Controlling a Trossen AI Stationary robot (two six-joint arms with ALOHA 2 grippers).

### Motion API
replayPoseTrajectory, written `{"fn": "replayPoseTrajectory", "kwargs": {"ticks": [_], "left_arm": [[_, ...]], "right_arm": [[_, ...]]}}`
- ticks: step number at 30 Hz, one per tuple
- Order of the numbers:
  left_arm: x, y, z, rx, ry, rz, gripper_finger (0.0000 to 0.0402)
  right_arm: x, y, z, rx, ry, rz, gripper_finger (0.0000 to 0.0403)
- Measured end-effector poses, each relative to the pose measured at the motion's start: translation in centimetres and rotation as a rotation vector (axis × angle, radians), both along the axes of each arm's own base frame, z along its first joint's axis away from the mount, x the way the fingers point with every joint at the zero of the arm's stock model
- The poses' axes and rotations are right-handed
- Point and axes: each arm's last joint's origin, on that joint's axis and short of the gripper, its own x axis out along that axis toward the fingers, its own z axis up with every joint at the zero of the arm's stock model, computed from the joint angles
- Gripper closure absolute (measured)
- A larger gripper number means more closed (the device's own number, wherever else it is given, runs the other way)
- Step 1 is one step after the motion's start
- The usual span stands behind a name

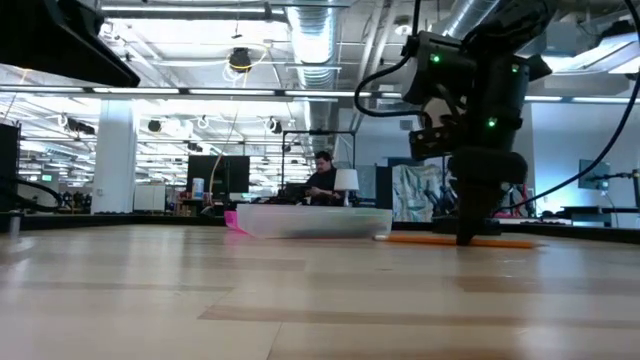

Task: Pick & place school supplies into a supply box
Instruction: Put the orange pencil into the pink supply box

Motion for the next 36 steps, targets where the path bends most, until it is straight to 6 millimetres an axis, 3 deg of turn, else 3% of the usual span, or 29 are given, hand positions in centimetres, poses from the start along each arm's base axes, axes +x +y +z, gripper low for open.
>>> {"fn": "replayPoseTrajectory", "kwargs": {"ticks": [13, 36], "left_arm": [[0.0, 0.0, 0.0, 0.005, 0.0, 0.0, 0.0284], [0.0, 0.1, -0.1, 0.003, 0.003, 0.004, 0.0284]], "right_arm": [[-0.5, 2.1, -0.1, -0.058, 0.051, 0.303, 0.0396], [-0.7, 3.4, -0.1, 0.047, 0.058, 0.383, 0.0402]]}}
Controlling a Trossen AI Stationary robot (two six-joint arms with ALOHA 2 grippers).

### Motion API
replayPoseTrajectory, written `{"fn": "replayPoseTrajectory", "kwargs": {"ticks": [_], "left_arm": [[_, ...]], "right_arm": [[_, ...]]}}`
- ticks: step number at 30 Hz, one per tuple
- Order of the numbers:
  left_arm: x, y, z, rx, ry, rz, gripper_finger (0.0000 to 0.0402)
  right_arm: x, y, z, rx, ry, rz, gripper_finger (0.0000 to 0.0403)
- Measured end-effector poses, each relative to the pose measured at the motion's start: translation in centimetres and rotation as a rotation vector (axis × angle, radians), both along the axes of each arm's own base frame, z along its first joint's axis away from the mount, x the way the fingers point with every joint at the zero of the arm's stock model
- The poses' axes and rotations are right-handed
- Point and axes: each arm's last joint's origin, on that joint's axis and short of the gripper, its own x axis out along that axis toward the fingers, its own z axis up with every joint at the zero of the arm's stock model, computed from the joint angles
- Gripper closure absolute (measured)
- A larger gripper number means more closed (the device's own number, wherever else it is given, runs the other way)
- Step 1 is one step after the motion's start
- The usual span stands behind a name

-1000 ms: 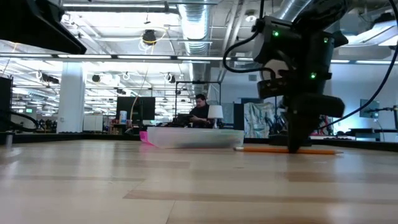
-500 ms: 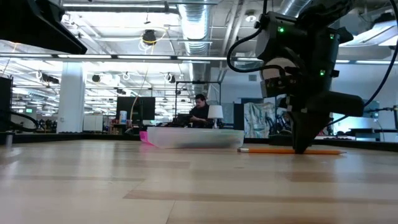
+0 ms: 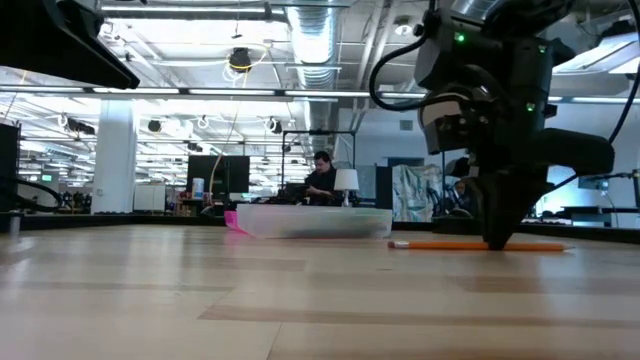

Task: Pick & place school supplies into a supply box
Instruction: Put the orange pencil into the pink supply box

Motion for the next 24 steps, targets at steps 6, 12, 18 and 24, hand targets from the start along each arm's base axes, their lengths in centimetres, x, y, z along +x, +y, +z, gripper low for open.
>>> {"fn": "replayPoseTrajectory", "kwargs": {"ticks": [6, 12, 18, 24], "left_arm": [[0.0, 0.0, 0.0, -0.002, -0.001, 0.001, 0.0284], [0.0, 0.0, 0.0, -0.002, -0.001, 0.001, 0.0284], [0.0, 0.0, 0.0, -0.002, -0.001, 0.001, 0.0284], [0.0, 0.0, 0.0, -0.001, -0.001, 0.001, 0.0284]], "right_arm": [[0.9, 0.8, 1.0, -0.044, -0.031, 0.077, 0.0402], [2.9, 2.0, 3.7, -0.085, -0.147, 0.195, 0.0403], [4.8, 1.7, 6.5, -0.299, -0.259, 0.263, 0.0403], [7.2, -1.3, 8.6, -0.457, -0.387, 0.258, 0.0403]]}}
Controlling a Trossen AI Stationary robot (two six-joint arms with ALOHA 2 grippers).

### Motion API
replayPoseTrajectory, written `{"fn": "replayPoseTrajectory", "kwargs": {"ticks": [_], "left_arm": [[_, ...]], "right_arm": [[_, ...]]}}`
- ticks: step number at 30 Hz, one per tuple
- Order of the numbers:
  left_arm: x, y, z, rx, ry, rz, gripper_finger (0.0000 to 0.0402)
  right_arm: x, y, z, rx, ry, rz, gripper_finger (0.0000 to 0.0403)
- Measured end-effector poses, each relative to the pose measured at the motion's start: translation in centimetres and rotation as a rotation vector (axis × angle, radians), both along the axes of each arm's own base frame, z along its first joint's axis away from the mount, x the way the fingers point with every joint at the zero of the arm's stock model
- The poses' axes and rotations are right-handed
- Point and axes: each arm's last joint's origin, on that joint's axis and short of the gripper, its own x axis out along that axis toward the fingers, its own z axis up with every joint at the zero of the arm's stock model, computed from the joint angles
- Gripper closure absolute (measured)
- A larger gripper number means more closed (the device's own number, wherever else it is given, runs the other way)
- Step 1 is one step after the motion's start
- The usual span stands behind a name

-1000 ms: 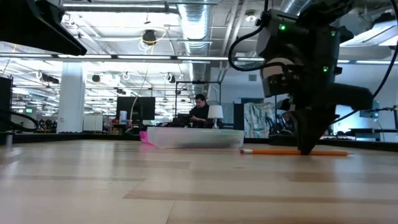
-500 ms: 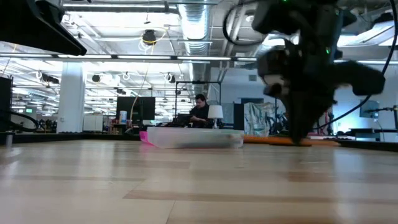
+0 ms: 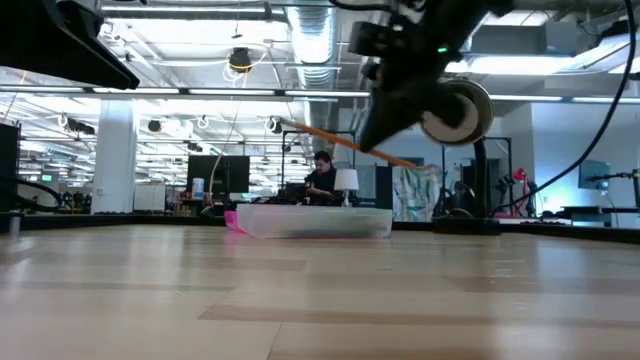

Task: Pick & place school supplies into a supply box
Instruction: Put the orange pencil into the pink supply box

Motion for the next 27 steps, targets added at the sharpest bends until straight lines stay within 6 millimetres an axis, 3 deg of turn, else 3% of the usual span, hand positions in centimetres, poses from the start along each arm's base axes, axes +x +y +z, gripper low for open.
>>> {"fn": "replayPoseTrajectory", "kwargs": {"ticks": [5, 13, 19, 27], "left_arm": [[0.0, 0.0, 0.0, 0.001, 0.001, 0.0, 0.0284], [0.0, 0.0, 0.0, 0.005, 0.003, -0.001, 0.0284], [0.0, 0.0, 0.0, 0.012, 0.008, -0.003, 0.0284], [0.0, 0.0, -0.1, 0.01, 0.009, -0.003, 0.0284]], "right_arm": [[1.5, -3.7, 0.0, 0.008, -0.09, -0.042, 0.0403], [3.7, -8.6, -3.5, 0.06, -0.036, -0.149, 0.0403], [5.6, -9.3, -5.1, 0.062, 0.003, -0.162, 0.0403], [7.2, -9.6, -5.1, 0.035, 0.012, -0.201, 0.0379]]}}
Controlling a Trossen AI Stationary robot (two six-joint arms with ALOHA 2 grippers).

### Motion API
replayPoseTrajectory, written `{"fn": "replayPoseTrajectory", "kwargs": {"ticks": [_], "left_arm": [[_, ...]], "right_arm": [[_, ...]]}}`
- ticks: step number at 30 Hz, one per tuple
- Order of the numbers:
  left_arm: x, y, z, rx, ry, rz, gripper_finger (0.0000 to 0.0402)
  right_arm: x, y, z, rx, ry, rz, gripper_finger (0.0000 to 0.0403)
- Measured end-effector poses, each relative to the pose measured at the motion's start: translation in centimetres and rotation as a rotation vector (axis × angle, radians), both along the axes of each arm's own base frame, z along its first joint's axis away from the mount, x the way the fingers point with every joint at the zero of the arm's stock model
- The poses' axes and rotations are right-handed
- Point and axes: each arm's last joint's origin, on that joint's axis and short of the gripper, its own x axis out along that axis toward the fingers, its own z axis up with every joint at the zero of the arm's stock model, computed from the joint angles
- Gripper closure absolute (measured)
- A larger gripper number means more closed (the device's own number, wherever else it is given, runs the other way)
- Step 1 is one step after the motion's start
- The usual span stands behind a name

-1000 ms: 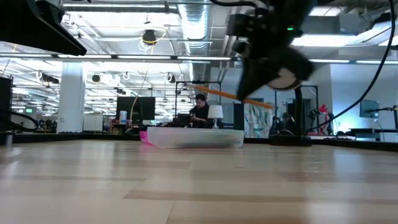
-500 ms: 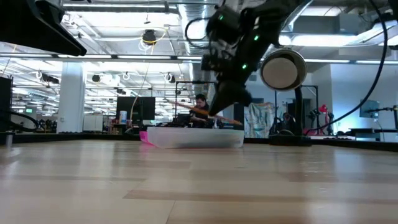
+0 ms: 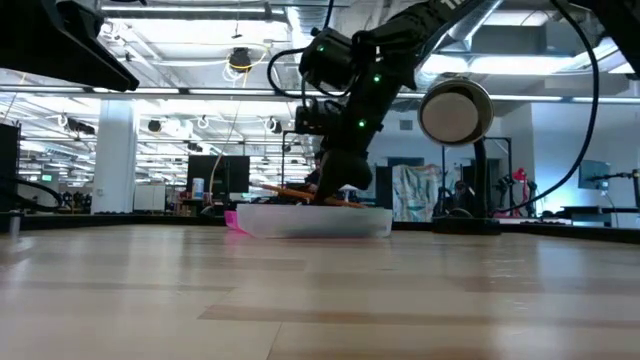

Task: Pick & place school supplies into a supply box
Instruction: Put the orange pencil into the pink supply box, then move the pink supply box to the center of the table

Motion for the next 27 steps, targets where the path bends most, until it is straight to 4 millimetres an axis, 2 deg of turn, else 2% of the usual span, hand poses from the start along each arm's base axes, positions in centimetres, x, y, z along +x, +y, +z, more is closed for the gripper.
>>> {"fn": "replayPoseTrajectory", "kwargs": {"ticks": [6, 14, 19, 24, 27], "left_arm": [[0.0, 0.0, 0.0, -0.007, 0.0, 0.001, 0.0284], [0.0, 0.0, 0.0, -0.007, -0.005, 0.003, 0.0284], [0.1, 0.3, 0.0, 0.023, -0.063, 0.059, 0.0284], [0.3, 2.0, -1.1, 0.053, -0.144, 0.199, 0.0284], [0.7, 3.0, -1.7, 0.04, -0.13, 0.249, 0.0284]], "right_arm": [[0.0, 0.0, 0.7, -0.001, -0.016, -0.013, 0.0347], [-0.4, 0.0, 0.4, 0.012, 0.021, -0.035, 0.0321], [-1.3, 0.7, 3.3, 0.019, -0.024, -0.044, 0.0321], [-2.0, 1.2, 5.4, 0.038, -0.103, -0.064, 0.0325], [-1.6, 1.0, 5.8, 0.041, -0.191, -0.059, 0.0327]]}}
